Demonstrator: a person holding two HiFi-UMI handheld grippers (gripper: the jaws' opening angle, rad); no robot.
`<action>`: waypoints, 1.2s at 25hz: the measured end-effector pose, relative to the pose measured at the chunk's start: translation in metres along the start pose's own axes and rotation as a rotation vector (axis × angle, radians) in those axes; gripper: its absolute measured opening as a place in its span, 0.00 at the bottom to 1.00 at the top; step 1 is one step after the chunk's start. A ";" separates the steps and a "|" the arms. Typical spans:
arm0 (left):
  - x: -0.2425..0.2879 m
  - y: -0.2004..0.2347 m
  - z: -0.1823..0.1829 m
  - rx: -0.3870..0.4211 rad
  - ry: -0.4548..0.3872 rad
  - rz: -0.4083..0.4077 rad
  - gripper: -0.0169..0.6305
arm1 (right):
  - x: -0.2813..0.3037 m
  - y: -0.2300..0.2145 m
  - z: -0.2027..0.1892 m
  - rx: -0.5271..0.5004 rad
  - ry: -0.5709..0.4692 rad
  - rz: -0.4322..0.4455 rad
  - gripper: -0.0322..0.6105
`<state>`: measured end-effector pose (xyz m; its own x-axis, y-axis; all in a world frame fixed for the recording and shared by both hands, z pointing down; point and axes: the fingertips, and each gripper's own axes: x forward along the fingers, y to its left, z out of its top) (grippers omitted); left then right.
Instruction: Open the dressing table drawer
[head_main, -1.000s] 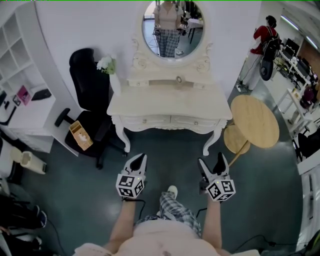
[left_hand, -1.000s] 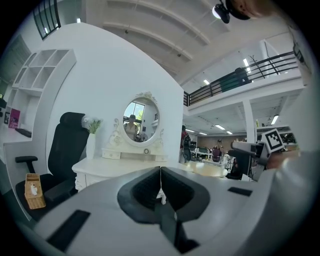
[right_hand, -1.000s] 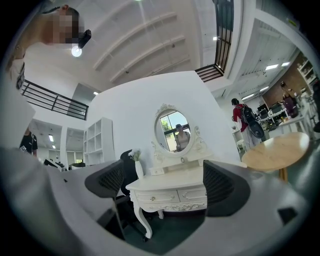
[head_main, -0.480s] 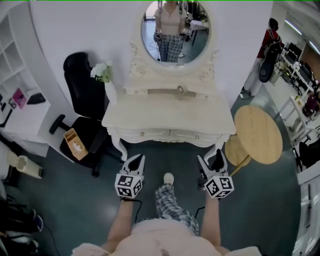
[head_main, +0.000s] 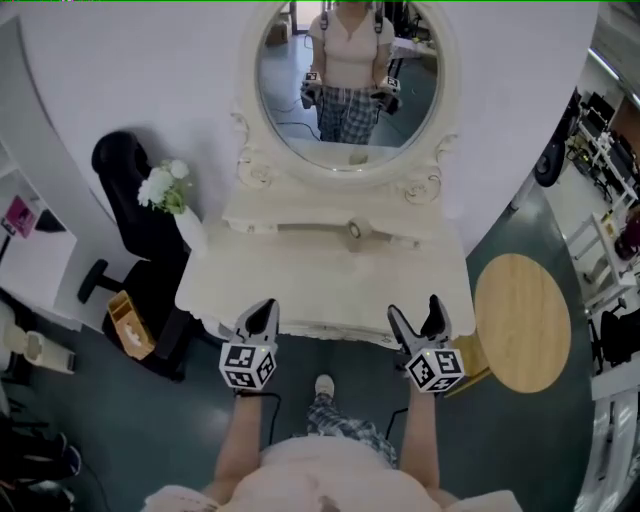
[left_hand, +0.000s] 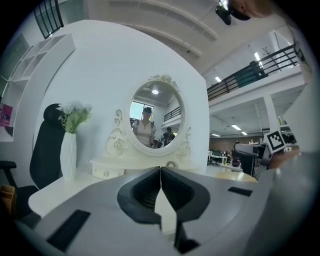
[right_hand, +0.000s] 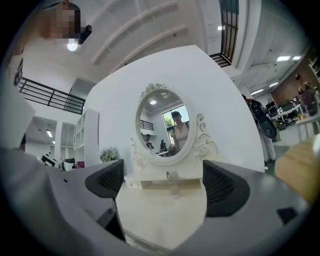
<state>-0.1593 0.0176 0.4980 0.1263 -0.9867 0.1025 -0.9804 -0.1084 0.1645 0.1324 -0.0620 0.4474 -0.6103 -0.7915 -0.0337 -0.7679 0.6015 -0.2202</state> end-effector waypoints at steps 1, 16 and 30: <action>0.018 0.004 0.004 0.000 0.001 0.004 0.07 | 0.017 -0.010 0.003 0.000 0.004 0.004 0.81; 0.162 0.027 0.031 0.005 0.044 -0.016 0.07 | 0.137 -0.086 0.016 -0.015 0.056 -0.026 0.81; 0.213 0.026 0.002 -0.010 0.145 -0.078 0.07 | 0.164 -0.151 -0.022 -0.026 0.148 -0.152 0.75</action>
<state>-0.1583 -0.1955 0.5224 0.2234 -0.9474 0.2294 -0.9653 -0.1823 0.1872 0.1435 -0.2802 0.4964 -0.5072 -0.8501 0.1416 -0.8570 0.4803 -0.1867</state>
